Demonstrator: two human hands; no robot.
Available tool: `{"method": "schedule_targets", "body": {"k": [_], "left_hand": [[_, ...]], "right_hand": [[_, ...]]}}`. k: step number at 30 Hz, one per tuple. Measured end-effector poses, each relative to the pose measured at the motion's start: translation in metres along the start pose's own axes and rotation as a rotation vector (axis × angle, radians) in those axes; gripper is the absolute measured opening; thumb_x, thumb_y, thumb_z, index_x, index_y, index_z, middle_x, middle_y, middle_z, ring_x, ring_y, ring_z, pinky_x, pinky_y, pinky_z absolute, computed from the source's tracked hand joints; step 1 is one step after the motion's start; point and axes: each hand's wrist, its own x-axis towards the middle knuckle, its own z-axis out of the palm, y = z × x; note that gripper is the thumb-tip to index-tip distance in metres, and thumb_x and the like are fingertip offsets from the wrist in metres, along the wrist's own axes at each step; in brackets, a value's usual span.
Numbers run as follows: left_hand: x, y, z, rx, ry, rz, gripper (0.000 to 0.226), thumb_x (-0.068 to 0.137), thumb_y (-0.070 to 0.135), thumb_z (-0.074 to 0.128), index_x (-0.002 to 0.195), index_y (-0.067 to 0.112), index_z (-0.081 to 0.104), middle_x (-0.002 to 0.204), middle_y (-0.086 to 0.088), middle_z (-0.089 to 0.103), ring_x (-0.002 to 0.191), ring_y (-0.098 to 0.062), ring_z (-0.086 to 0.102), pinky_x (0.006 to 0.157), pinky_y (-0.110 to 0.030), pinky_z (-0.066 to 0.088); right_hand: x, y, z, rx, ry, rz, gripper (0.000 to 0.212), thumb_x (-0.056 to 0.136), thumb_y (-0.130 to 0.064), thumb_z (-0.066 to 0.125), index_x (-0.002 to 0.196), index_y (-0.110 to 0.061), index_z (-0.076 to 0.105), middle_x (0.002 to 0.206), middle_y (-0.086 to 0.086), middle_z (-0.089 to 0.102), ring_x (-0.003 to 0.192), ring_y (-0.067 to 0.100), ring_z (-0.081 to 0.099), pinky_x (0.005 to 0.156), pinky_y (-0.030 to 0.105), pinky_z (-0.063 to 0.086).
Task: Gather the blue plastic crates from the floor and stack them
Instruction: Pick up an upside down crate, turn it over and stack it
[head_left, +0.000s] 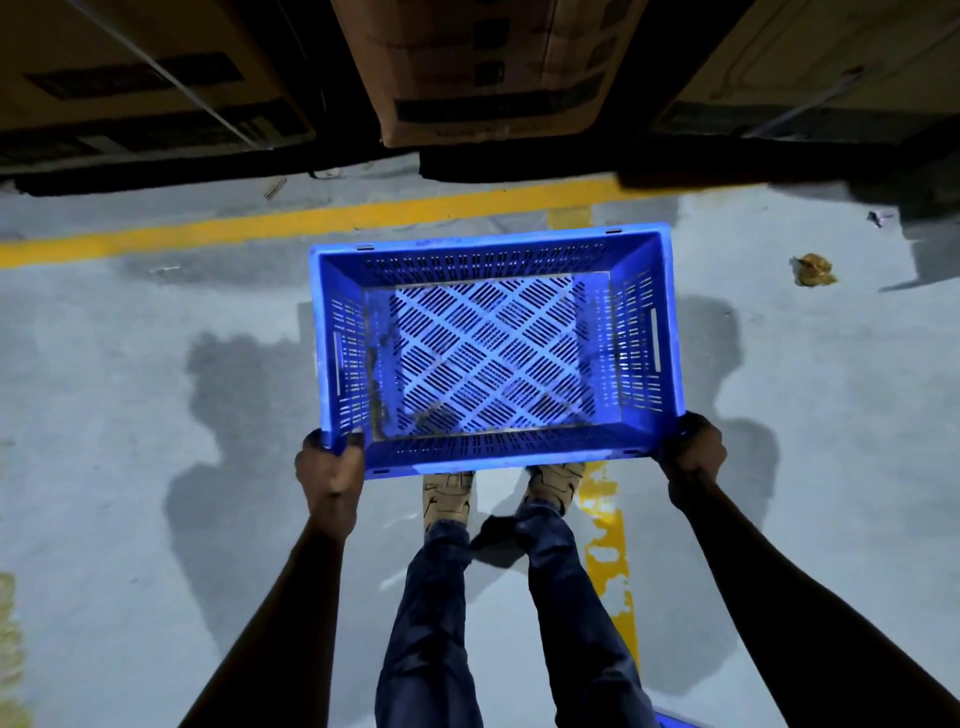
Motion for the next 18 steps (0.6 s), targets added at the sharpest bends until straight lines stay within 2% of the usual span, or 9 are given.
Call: {"method": "schedule_targets", "body": {"k": [2, 5, 9, 12, 13, 15, 18], "left_hand": [[0.002, -0.005, -0.002, 0.018, -0.018, 0.046, 0.03, 0.084, 0.018, 0.068, 0.11, 0.005, 0.064, 0.099, -0.01, 0.067, 0.085, -0.026, 0.061, 0.074, -0.031, 0.046], [0.001, -0.01, -0.004, 0.021, -0.059, 0.08, 0.027, 0.084, 0.014, 0.069, 0.109, 0.006, 0.063, 0.1, -0.011, 0.068, 0.085, -0.026, 0.064, 0.073, -0.03, 0.046], [-0.003, -0.002, -0.003, -0.011, -0.073, 0.117, 0.037, 0.081, 0.02, 0.07, 0.112, 0.003, 0.061, 0.099, -0.009, 0.066, 0.083, -0.025, 0.063, 0.066, -0.026, 0.045], [0.002, 0.001, 0.004, -0.019, -0.072, 0.072, 0.039, 0.083, 0.014, 0.071, 0.117, 0.0, 0.057, 0.105, -0.011, 0.065, 0.084, -0.024, 0.062, 0.063, -0.025, 0.046], [0.004, -0.002, 0.005, -0.011, -0.076, 0.05, 0.043, 0.081, 0.017, 0.072, 0.118, 0.001, 0.057, 0.109, -0.012, 0.065, 0.086, -0.026, 0.063, 0.064, -0.027, 0.047], [0.006, -0.01, 0.006, 0.024, -0.095, 0.043, 0.052, 0.075, 0.027, 0.072, 0.118, 0.005, 0.055, 0.115, -0.015, 0.063, 0.095, -0.03, 0.063, 0.07, -0.032, 0.051], [0.012, -0.029, 0.006, 0.106, -0.103, 0.069, 0.06, 0.067, 0.036, 0.069, 0.118, 0.008, 0.053, 0.116, -0.016, 0.061, 0.103, -0.033, 0.063, 0.077, -0.039, 0.056]], "right_hand": [[0.003, 0.005, 0.002, 0.048, 0.002, -0.013, 0.052, 0.068, 0.012, 0.059, 0.115, -0.008, 0.066, 0.093, 0.011, 0.065, 0.09, 0.033, 0.065, 0.086, 0.054, 0.057], [0.0, 0.004, 0.001, 0.122, 0.026, -0.01, 0.058, 0.067, 0.013, 0.056, 0.119, -0.009, 0.067, 0.091, 0.007, 0.066, 0.085, 0.025, 0.063, 0.085, 0.053, 0.059], [-0.004, -0.003, -0.002, 0.16, 0.046, -0.077, 0.059, 0.065, 0.012, 0.058, 0.118, -0.012, 0.068, 0.086, 0.004, 0.068, 0.083, 0.022, 0.064, 0.082, 0.047, 0.059], [0.003, -0.004, 0.0, 0.156, 0.028, -0.08, 0.055, 0.065, 0.01, 0.061, 0.112, -0.017, 0.068, 0.077, -0.006, 0.066, 0.082, 0.021, 0.063, 0.08, 0.048, 0.057], [0.004, -0.003, 0.001, 0.153, 0.02, -0.056, 0.051, 0.064, 0.009, 0.06, 0.107, -0.019, 0.068, 0.076, -0.006, 0.066, 0.083, 0.021, 0.062, 0.081, 0.05, 0.058], [-0.001, -0.002, 0.001, 0.118, 0.002, -0.02, 0.046, 0.064, 0.007, 0.059, 0.101, -0.018, 0.067, 0.083, 0.007, 0.068, 0.084, 0.026, 0.062, 0.08, 0.051, 0.058], [-0.007, 0.002, -0.001, 0.052, -0.04, -0.028, 0.046, 0.069, 0.002, 0.061, 0.112, -0.015, 0.066, 0.089, 0.007, 0.067, 0.087, 0.028, 0.061, 0.074, 0.036, 0.052]]}}
